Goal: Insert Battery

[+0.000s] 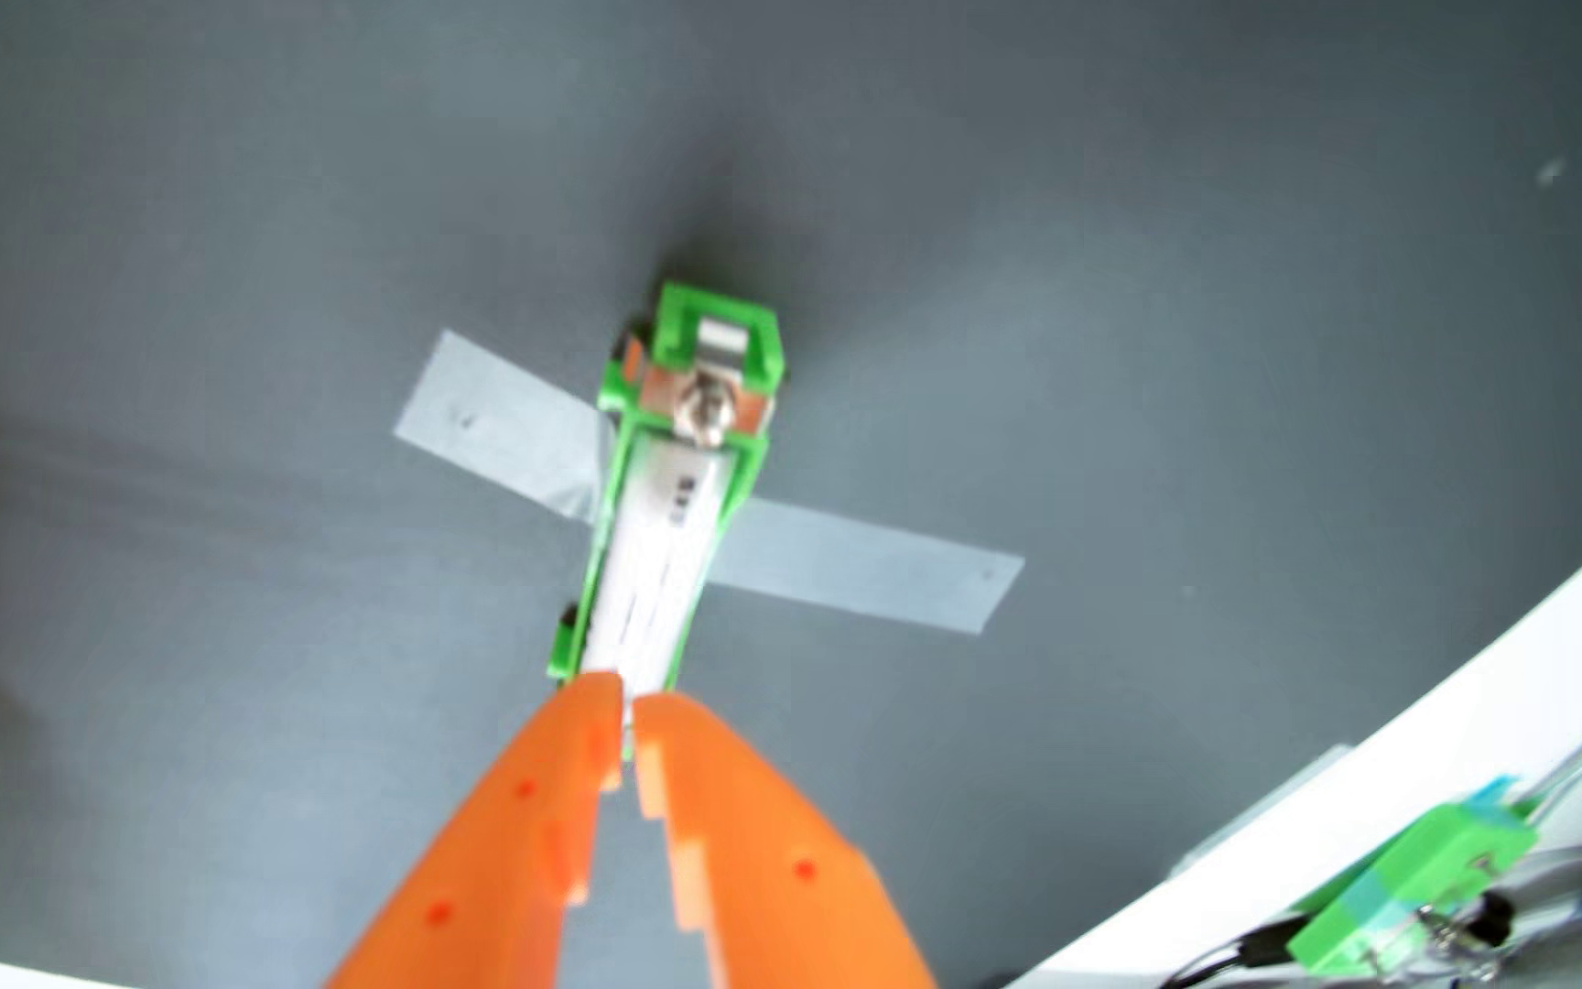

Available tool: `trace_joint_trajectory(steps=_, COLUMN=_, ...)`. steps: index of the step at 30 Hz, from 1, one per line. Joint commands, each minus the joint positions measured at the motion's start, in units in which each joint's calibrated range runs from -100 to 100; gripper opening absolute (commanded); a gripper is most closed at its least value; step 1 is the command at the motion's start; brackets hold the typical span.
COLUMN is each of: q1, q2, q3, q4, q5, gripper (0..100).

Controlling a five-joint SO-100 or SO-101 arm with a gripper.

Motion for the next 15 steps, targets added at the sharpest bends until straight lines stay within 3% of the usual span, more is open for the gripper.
trace_joint_trajectory(steps=1, q1=4.75, q2=-1.04, q3=-2.31, q4=0.26, q5=0.19, gripper=2)
trace_joint_trajectory(steps=15, q1=9.36, q2=-0.96, q3=-2.94, q4=0.26, q5=1.73, gripper=2)
